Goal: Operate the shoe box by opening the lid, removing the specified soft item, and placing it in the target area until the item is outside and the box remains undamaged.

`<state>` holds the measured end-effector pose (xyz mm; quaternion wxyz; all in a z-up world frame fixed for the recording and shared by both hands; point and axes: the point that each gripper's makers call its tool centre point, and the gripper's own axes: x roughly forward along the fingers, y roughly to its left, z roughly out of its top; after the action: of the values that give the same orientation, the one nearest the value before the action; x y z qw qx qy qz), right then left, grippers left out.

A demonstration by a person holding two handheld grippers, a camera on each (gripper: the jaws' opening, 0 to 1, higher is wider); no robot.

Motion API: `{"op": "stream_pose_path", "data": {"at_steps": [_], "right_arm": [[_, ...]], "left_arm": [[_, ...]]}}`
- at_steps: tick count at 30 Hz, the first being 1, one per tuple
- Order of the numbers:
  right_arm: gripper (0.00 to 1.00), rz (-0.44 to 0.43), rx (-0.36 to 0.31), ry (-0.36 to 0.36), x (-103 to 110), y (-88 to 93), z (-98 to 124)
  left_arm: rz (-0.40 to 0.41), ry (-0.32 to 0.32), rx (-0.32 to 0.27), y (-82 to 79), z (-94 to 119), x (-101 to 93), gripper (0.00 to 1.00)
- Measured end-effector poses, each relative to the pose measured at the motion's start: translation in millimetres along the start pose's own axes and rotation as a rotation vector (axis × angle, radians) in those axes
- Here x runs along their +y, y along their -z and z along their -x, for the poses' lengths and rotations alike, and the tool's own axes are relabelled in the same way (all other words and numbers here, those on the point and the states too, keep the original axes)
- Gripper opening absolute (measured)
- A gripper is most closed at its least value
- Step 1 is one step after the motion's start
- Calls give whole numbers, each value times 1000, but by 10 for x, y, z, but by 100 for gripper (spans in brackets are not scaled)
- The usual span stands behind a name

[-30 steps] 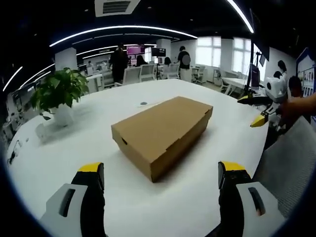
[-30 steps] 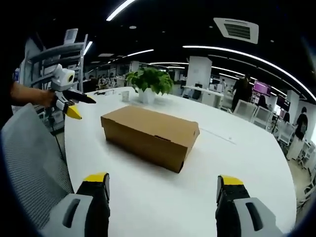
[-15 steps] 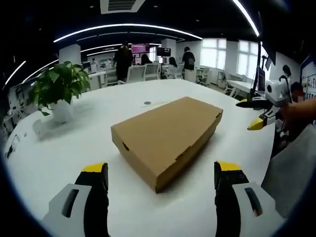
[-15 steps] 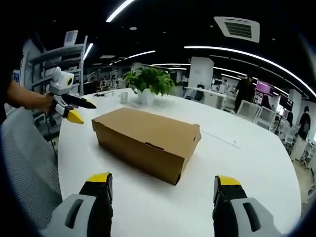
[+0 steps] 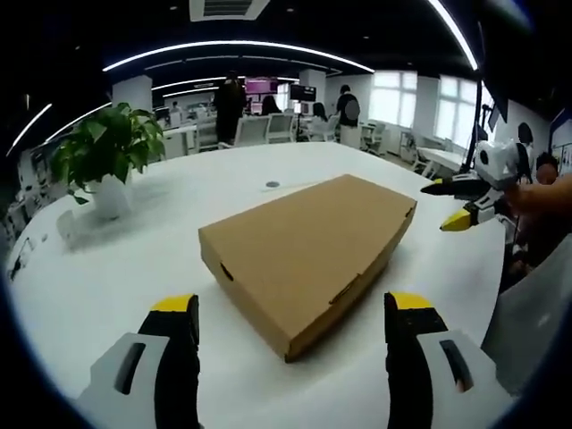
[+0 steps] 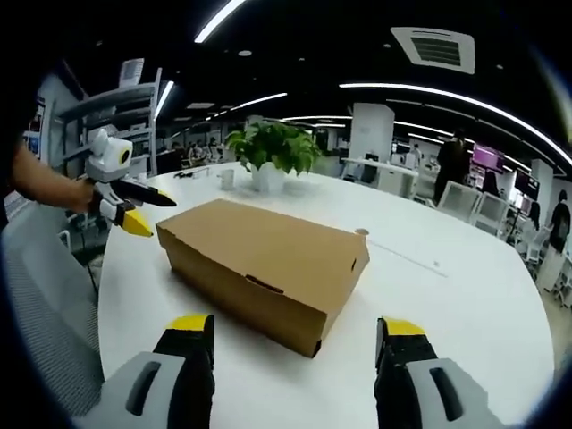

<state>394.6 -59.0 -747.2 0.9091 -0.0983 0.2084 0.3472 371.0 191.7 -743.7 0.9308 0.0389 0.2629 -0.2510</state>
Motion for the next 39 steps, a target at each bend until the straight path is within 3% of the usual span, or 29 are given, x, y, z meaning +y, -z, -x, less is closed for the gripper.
{"op": "stream_pose_path", "data": {"at_steps": [6, 19, 23, 39], "right_arm": [[64, -21, -1, -26, -7, -32, -129], [53, 18, 59, -55, -52, 5, -397], [52, -6, 57, -69, -43, -18, -444], [52, 28, 80, -107, -13, 12, -480]], "left_arm": [[16, 2, 11, -7, -83, -10, 85], [7, -4, 36, 65, -240, 32, 80], [12, -6, 37, 68, -279, 46, 78], [-31, -8, 41, 122, -346, 4, 73]]}}
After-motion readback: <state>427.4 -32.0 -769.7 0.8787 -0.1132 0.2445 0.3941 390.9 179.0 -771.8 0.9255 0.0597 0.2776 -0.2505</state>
